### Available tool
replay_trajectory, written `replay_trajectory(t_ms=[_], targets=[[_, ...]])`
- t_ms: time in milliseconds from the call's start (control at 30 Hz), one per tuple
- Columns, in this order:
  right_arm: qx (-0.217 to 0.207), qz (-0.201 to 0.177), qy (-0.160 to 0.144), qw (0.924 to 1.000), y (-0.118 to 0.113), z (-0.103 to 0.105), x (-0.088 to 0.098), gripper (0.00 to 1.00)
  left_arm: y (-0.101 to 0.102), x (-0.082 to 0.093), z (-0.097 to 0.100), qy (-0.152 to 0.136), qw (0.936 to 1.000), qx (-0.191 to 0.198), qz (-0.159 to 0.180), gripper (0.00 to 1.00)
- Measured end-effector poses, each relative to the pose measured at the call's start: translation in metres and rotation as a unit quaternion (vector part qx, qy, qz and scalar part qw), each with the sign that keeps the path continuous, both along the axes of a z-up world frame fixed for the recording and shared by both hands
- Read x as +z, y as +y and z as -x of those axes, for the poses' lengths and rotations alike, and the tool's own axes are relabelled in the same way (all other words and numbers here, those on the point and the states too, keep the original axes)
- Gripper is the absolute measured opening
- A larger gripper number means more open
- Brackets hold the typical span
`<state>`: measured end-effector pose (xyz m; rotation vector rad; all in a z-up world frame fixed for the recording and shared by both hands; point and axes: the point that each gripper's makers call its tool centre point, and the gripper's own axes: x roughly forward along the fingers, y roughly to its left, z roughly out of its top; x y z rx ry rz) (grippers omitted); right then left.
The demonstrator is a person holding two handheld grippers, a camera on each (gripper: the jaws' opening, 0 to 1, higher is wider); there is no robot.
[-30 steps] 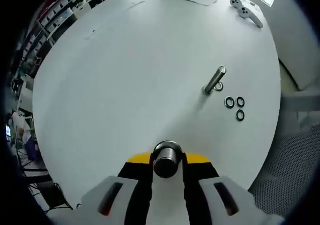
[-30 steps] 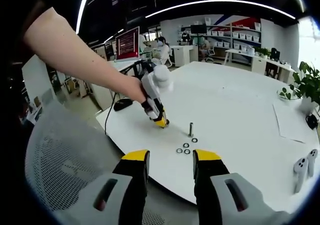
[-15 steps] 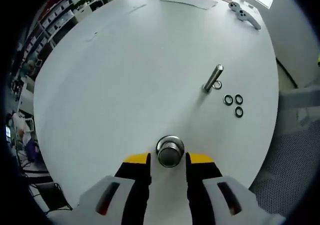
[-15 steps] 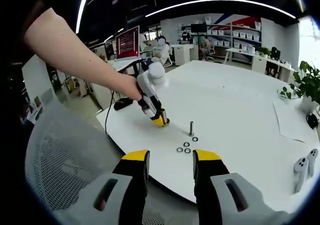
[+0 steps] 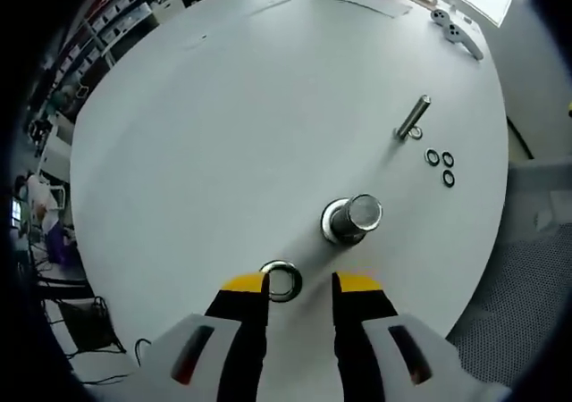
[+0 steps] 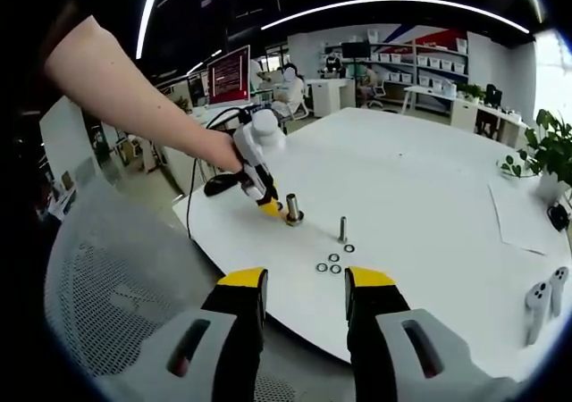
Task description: Place the washer onto the threaded stud by aligning its center hole with the stud, sliding it down to the base, and recovering from edge contact or off-axis alignment until the washer reaches the visible bottom stop.
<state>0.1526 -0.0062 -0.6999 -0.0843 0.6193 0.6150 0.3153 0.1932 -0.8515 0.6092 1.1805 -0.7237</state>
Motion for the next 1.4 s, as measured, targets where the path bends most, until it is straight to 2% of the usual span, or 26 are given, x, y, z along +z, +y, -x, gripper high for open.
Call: replay_trajectory(t_ms=[100,300,533,667,733,933,1133,1200,1400], targets=[[0.000,0.001,0.000,1.0000,0.000,0.000,-0.001,0.37,0.007,-0.003,-0.004,-0.004,0.9999,0.010,-0.004,0.26],[0.000,0.002,0.001,1.0000,0.000,0.000,-0.001,0.37,0.011,-0.010,-0.005,0.009,0.9993,0.036,0.001,0.26],[0.000,0.005,0.001,1.0000,-0.001,0.000,-0.001,0.37,0.012,-0.015,-0.003,0.012,0.9990,0.043,0.000,0.26],[-0.001,0.006,0.000,1.0000,-0.002,0.000,-0.002,0.37,0.013,-0.017,-0.006,0.020,0.9982,0.055,0.013,0.26],[0.000,0.007,0.001,1.0000,-0.002,0.000,-0.002,0.37,0.006,-0.009,0.003,0.017,0.9984,0.053,0.015,0.25],[0.002,0.009,0.002,1.0000,-0.001,0.001,-0.003,0.36,0.005,-0.008,0.004,0.014,0.9989,0.040,0.018,0.21],[0.009,0.014,0.007,0.9998,0.001,0.002,-0.005,0.36,0.006,-0.009,0.002,-0.001,0.9976,0.060,0.034,0.21],[0.009,0.014,0.008,0.9998,0.001,0.002,-0.006,0.36,0.005,-0.008,0.007,0.002,0.9971,0.067,0.035,0.20],[0.013,0.013,0.010,0.9998,0.002,0.003,-0.006,0.36,0.006,-0.010,0.018,0.019,0.9982,0.054,0.021,0.20]])
